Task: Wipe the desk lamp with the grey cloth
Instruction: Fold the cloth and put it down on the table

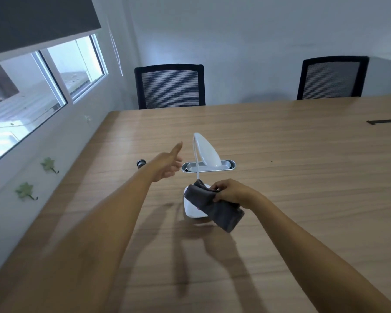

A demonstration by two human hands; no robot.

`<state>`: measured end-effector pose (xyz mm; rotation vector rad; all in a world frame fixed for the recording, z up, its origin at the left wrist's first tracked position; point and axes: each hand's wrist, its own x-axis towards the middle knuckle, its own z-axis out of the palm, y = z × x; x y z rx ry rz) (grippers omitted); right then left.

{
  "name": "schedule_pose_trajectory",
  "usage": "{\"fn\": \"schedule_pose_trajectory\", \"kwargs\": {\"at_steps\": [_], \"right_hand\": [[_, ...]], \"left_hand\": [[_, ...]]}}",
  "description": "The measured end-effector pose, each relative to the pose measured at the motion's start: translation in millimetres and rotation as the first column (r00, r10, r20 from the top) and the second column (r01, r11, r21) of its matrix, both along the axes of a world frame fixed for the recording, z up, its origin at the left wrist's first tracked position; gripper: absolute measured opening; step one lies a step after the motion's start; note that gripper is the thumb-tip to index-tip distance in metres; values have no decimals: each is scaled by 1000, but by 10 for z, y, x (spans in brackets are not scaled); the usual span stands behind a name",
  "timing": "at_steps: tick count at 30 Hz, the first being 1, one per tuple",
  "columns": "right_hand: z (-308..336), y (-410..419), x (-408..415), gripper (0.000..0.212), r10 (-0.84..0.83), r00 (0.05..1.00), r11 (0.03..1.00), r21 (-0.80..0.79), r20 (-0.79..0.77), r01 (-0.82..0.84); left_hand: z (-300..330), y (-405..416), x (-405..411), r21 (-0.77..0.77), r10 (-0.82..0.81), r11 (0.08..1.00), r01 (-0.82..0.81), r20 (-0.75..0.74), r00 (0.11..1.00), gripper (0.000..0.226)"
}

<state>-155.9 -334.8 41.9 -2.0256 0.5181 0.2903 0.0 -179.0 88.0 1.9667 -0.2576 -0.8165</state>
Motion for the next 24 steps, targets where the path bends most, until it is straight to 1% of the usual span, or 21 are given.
{"fn": "schedule_pose_trajectory", "kwargs": {"at_steps": [2,4,5,8,9,11,13,18,20,22,24], "right_hand": [[-47,30,-13,24,-22,1000,996,81,-7,23],[-68,76,-23,24,-21,999,994,109,-24,24],[-79,100,-23,24,-19,999,992,121,-33,23],[-110,155,-7,28,-14,998,987,160,-56,22],[-111,170,-3,28,-5,998,984,175,-68,17],[-117,178,6,26,20,996,981,195,-85,-3],[-124,177,20,23,33,994,976,218,-99,-11],[-173,151,41,13,103,980,963,264,-169,-55],[-209,154,37,17,130,969,967,241,-210,-77],[-257,175,46,19,116,967,972,224,-225,-65],[-299,226,97,18,75,975,965,262,-208,-19]], "left_hand": [[-101,187,-65,100,-150,982,159,-85,985,73],[-182,329,-139,185,-290,932,312,-138,947,60],[-211,376,-176,219,-335,906,361,-149,930,55],[-261,428,-252,269,-396,866,422,-148,906,57],[-274,426,-254,279,-396,865,416,-129,909,50],[-288,415,-254,275,-372,884,378,-72,925,28],[-297,407,-237,247,-340,907,341,-48,939,17],[-292,438,-187,165,-263,947,274,-85,961,14],[-285,500,-135,137,-228,961,240,-99,969,11],[-282,604,-74,107,-174,976,189,-132,976,9],[-305,746,-3,79,-121,988,136,-166,979,9]]}}
